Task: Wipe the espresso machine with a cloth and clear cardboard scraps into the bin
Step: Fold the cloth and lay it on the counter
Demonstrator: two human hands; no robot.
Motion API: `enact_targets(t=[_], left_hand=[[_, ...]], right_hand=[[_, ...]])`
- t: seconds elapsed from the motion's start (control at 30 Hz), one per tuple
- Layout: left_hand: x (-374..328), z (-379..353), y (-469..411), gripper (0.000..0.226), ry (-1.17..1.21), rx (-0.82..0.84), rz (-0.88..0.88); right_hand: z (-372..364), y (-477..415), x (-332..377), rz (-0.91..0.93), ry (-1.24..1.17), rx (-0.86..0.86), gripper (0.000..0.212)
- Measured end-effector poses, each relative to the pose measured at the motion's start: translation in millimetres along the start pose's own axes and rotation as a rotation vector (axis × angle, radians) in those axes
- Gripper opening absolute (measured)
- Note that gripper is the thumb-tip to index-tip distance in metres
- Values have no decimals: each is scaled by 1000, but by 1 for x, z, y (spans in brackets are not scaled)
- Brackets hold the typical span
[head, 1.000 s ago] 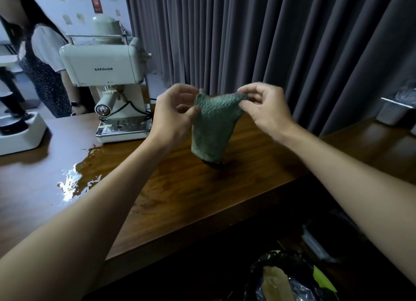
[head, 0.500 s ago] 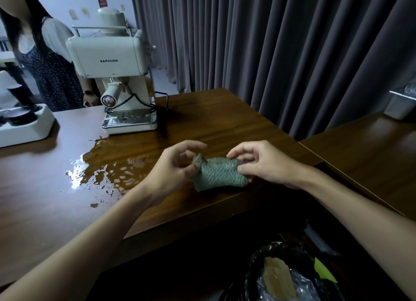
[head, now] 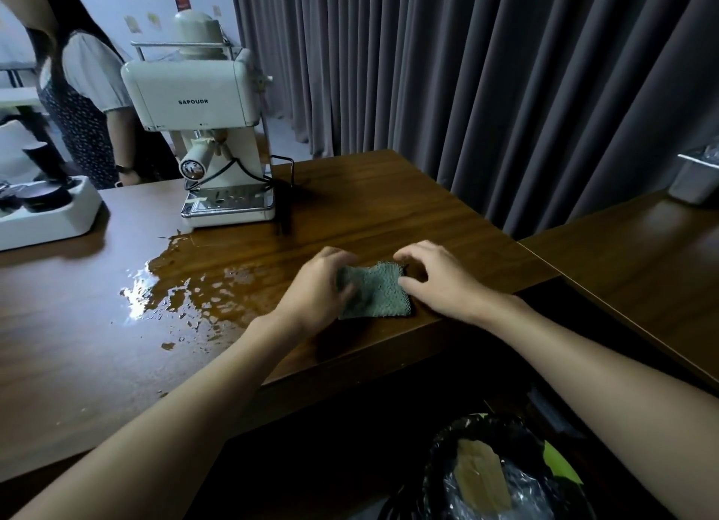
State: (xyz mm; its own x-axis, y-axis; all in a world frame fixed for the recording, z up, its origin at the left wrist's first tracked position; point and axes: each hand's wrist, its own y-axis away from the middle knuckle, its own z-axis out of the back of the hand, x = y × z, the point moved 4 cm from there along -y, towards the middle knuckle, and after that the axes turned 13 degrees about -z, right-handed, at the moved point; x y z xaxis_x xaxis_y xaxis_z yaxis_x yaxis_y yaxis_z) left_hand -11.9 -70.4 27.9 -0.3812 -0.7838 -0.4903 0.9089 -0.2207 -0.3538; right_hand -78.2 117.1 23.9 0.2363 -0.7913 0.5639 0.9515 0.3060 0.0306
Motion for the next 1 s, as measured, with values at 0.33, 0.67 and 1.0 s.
enact_targets(t=[0.33,0.67,1.0], left_hand=[[12,-16,21,58,-436,324,-82],[14,-11,48,74,-509,272,-74],[9,-14,58,69,-536,240,-76]], right_hand=[[-30,9,-7,72,277,271,52],[-47,17,-4,120,277,320,50],[-48,17,-8,73,258,329,49]])
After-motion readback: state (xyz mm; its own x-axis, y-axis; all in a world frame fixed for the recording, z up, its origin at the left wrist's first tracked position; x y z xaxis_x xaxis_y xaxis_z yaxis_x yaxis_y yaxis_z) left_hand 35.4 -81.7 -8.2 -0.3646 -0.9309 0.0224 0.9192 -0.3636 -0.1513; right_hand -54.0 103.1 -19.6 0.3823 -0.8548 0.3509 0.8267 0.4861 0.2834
